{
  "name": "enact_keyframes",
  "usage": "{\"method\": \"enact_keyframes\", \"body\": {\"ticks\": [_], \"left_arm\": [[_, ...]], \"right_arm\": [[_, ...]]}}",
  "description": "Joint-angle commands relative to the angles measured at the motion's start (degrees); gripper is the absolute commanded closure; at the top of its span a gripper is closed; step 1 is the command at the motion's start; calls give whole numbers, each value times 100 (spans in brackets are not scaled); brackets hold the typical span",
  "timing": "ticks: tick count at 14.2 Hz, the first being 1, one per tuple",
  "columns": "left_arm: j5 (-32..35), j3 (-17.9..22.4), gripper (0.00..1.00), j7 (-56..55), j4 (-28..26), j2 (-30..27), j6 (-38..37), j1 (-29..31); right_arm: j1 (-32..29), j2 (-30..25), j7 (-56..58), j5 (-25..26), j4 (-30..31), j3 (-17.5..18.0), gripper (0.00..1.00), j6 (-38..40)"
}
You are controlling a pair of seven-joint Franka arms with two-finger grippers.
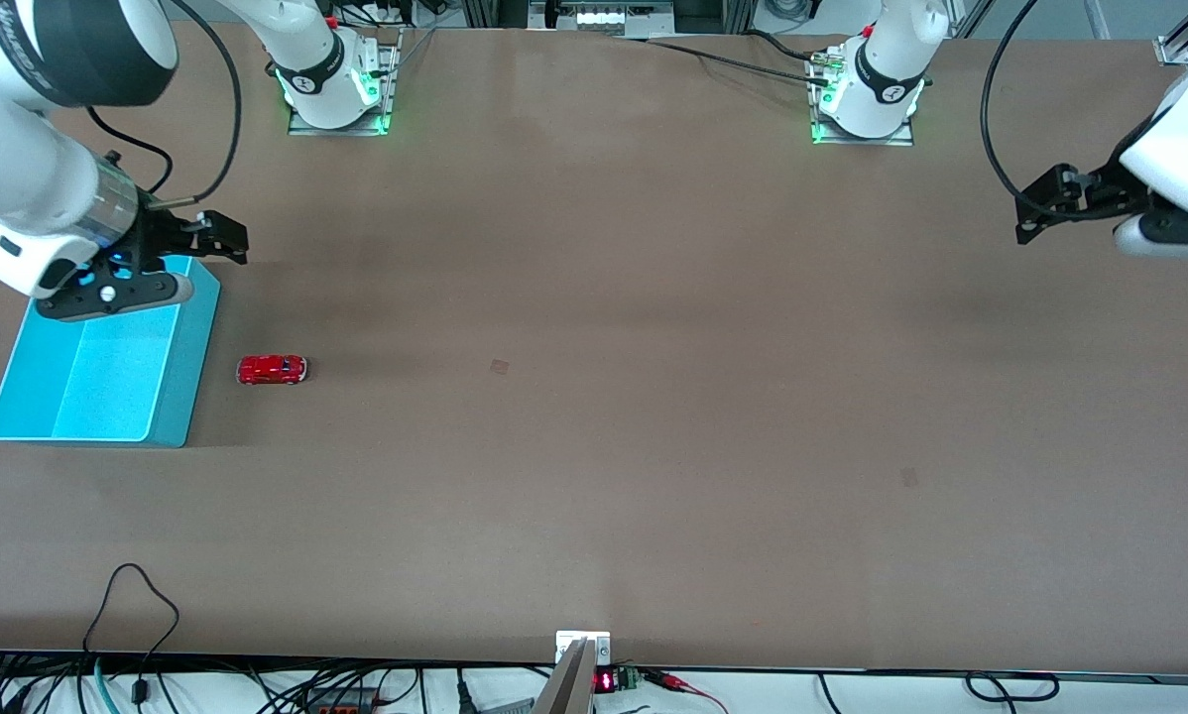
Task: Wind red beetle toy and store in blue box
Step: 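Move the right gripper to the car while the left gripper retracts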
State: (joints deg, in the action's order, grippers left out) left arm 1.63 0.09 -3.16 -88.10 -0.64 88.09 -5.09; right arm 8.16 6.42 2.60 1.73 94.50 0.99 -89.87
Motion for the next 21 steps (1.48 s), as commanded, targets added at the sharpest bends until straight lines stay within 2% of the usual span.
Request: {"method": "enact_keyframes", "body": {"ticks": [1,5,7,9,12,15,17,19,21], "left_arm": [[-102,167,0,-132,-514,-401,358,-176],[-49,79,0,-185,-550,-296,42,-168],[-76,-139,0,-211,-533,-218,-257,-176],[-31,-133,0,-316,-533,-138,-284,-80],[-137,-123,0,-265,-402,11,-39,516],[-145,-150,0,-203,-252,187,-177,562],[-190,-158,0,-72,-199,214,-258,562],[-207,-150,0,-53,-138,214,-240,571],[-198,-115,0,-45,65,205,-293,649]], "right_arm": [[-112,-114,196,-50,488,121,0,-284],[-481,-184,1898,-41,1192,139,0,-1048],[-517,-219,2681,-6,1578,139,0,-1391],[-648,-228,3410,3,2000,139,0,-1952],[-833,-211,4843,12,2475,139,0,-2779],[-912,-115,5179,195,2660,147,0,-3017],[-912,-53,5705,433,2906,244,0,-3578],[-991,61,6092,451,3257,253,0,-4237],[-1035,324,6926,451,3276,253,0,-4686]]}}
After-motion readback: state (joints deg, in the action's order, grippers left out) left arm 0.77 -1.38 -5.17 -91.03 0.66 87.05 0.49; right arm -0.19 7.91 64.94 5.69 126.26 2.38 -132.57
